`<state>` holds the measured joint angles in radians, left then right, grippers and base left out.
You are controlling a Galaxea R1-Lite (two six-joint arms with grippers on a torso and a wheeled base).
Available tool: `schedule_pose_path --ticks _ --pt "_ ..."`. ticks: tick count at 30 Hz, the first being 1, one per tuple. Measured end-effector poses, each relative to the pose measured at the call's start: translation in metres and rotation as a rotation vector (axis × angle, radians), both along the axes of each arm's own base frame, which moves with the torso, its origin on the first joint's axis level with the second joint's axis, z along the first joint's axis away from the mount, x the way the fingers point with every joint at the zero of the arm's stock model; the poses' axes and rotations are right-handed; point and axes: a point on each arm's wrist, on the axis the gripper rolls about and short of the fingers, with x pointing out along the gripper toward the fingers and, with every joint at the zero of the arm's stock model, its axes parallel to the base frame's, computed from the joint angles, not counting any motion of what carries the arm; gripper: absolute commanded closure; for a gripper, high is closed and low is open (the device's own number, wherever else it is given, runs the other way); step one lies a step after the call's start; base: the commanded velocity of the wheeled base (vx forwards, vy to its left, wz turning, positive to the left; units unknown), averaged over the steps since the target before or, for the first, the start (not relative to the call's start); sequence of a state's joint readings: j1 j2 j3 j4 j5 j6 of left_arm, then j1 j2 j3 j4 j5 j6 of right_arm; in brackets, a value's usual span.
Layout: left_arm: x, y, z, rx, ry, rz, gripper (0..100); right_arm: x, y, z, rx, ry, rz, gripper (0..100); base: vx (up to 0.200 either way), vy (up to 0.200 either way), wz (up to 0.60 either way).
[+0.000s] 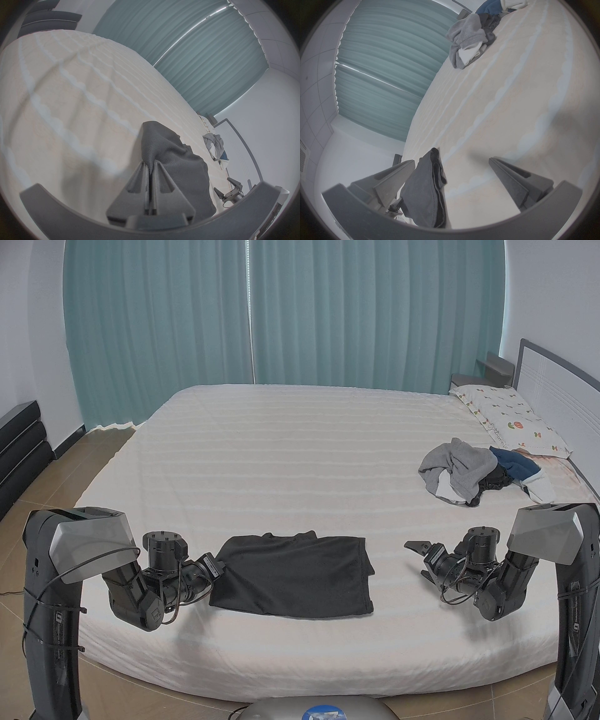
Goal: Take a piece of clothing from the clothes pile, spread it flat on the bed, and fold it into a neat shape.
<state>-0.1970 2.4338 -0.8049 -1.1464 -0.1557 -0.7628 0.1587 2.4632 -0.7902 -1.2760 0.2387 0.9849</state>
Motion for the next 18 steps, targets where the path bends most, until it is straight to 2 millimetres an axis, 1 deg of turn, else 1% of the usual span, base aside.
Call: schedule_pose_path --ticks 6,18 --pt "-0.0032 -0.0037 -0.0007 0.003 0.014 -0.011 100 -0.0001 0.0003 -0.0002 0.000 0.000 0.001 0 0.000 0.200 0.00" --pt "-0.0082 -0.0093 -0.0018 0.006 0.026 -0.029 100 -0.0002 0.0003 -0.0005 0.000 0.001 0.001 0 0.000 0.000 0.00"
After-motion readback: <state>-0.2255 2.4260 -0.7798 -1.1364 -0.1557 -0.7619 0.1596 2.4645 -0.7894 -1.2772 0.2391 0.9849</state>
